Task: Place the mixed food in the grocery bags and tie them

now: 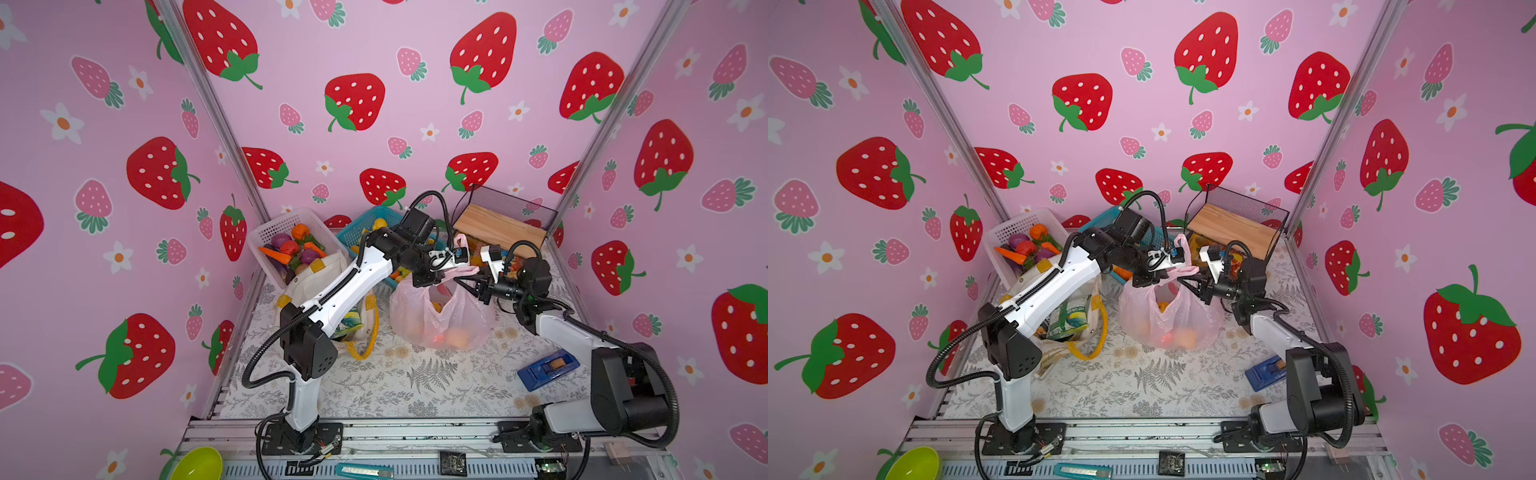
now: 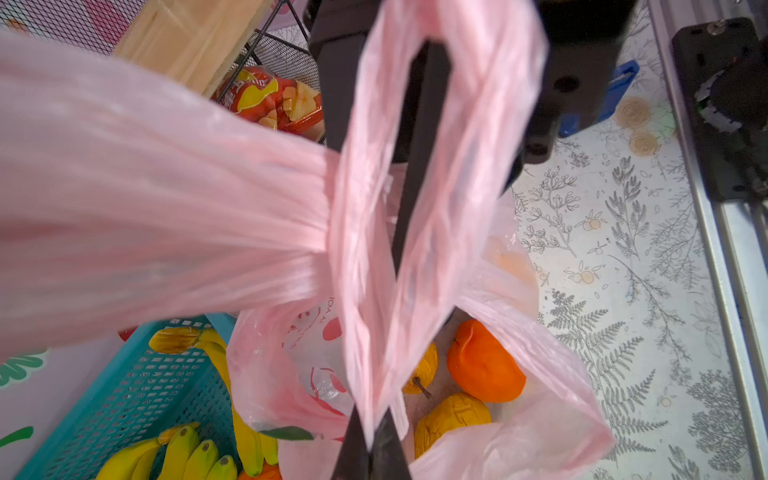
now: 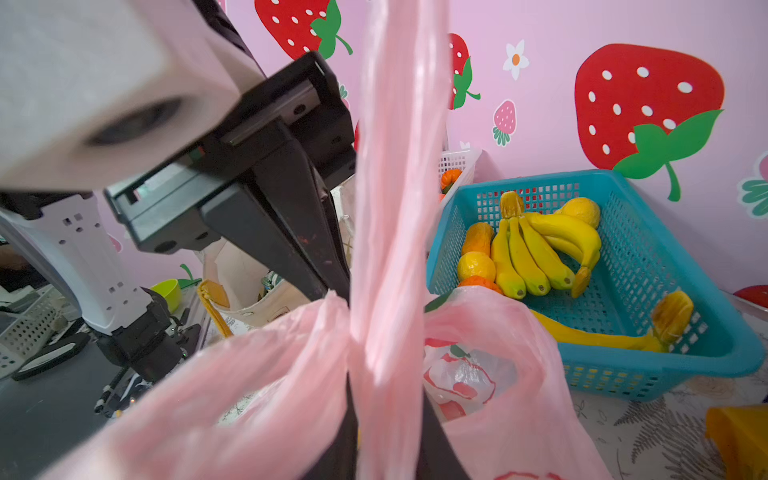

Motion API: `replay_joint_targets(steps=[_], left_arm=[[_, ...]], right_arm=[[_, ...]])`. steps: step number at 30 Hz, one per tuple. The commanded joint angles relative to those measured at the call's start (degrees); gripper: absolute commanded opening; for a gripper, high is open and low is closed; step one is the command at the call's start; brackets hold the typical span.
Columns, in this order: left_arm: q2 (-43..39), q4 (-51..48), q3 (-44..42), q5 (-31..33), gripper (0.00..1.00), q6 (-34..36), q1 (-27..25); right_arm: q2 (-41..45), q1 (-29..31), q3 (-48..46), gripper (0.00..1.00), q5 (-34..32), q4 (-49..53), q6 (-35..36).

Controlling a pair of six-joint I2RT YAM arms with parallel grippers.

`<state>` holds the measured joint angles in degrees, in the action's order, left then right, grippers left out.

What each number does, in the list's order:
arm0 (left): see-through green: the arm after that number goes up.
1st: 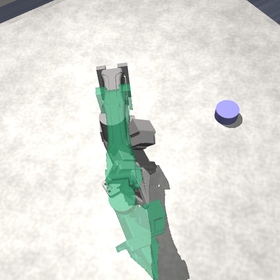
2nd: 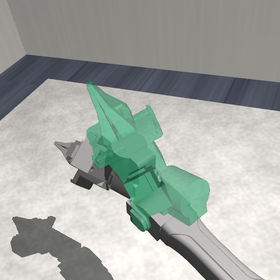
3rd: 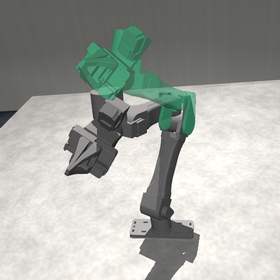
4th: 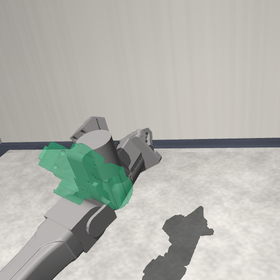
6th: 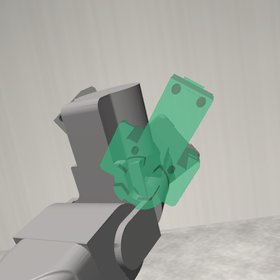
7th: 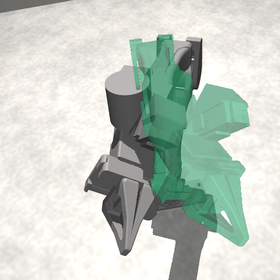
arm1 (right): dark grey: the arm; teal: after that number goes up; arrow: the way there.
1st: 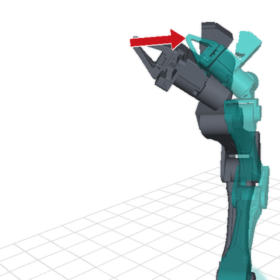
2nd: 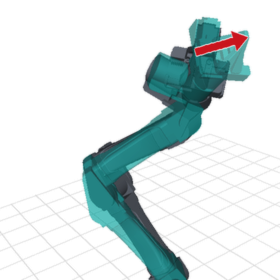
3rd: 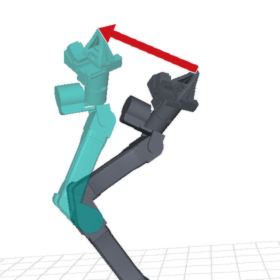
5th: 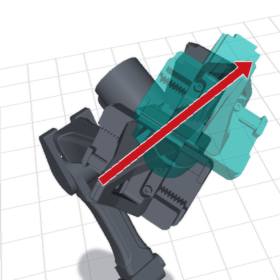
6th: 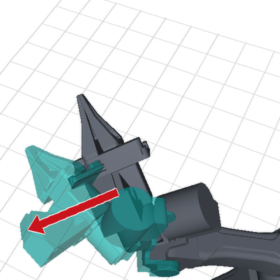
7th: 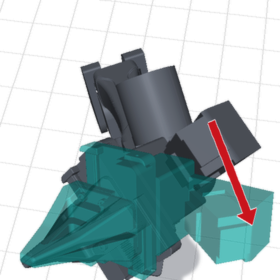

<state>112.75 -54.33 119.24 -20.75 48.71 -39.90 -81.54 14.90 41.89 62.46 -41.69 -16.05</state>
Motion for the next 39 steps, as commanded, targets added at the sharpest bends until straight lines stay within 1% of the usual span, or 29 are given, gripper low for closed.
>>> replay_joint_targets(steps=[1,6,11,15,20,24,28,31,33,34,36,37,38,39], left_arm=[[0.49,-2.87,3.63,0.81,0.0,1.62,-0.3],[1.56,-3.08,5.56,0.63,0.0,0.37,-0.34],[1.77,-3.83,4.8,1.35,0.0,1.91,-0.75],[1.86,-4.52,4.69,1.26,0.0,2.61,-0.89],[1.96,-4.81,4.73,1.24,0.0,3.12,-0.99],[2.13,-4.9,4.75,1.19,0.0,3.12,-1.04],[2.21,-5.0,4.75,1.25,0.0,3.11,-1.04],[2.3,-5.0,4.82,1.22,0.0,3.08,-1.05],[2.39,-5.08,4.94,0.83,0.0,3.02,-0.97],[2.39,-5.02,5.0,0.74,0.0,3.02,-1.04],[2.26,-5.09,5.04,-0.17,0.0,2.81,-0.98],[2.19,-5.09,4.99,-0.37,0.0,2.73,-1.0],[2.13,-5.15,4.99,-0.65,0.0,2.65,-0.98],[1.91,-5.18,5.03,-0.93,0.0,2.59,-1.03]], right_arm=[[1.81,0.39,-1.01,0.29,1.7,-4.36,0.15],[2.13,0.85,-1.27,0.43,1.57,-5.0,0.23],[2.41,1.36,-1.28,0.5,-0.33,-6.95,-1.63],[2.43,1.63,-1.11,0.5,-1.19,-8.92,-3.01],[2.52,1.89,-0.67,0.5,-1.35,-8.84,-3.1],[2.56,2.23,-0.6,0.46,-1.81,-8.67,-3.02],[2.4,2.46,-0.4,0.46,-2.1,-8.65,-3.11],[2.27,2.77,-0.32,0.43,-3.09,-8.82,-3.41],[2.17,3.03,-0.14,0.37,-3.56,-9.15,-3.87],[2.07,3.12,-0.22,0.32,-4.06,-9.32,-4.1],[1.99,3.14,-0.56,0.14,-5.44,-10.12,-4.91],[1.89,3.19,-0.74,0.07,-5.75,-10.3,-5.1],[1.91,3.15,-1.1,0.02,-5.77,-10.79,-5.28],[2.03,3.13,-1.47,0.0,-5.9,-11.06,-5.22]])
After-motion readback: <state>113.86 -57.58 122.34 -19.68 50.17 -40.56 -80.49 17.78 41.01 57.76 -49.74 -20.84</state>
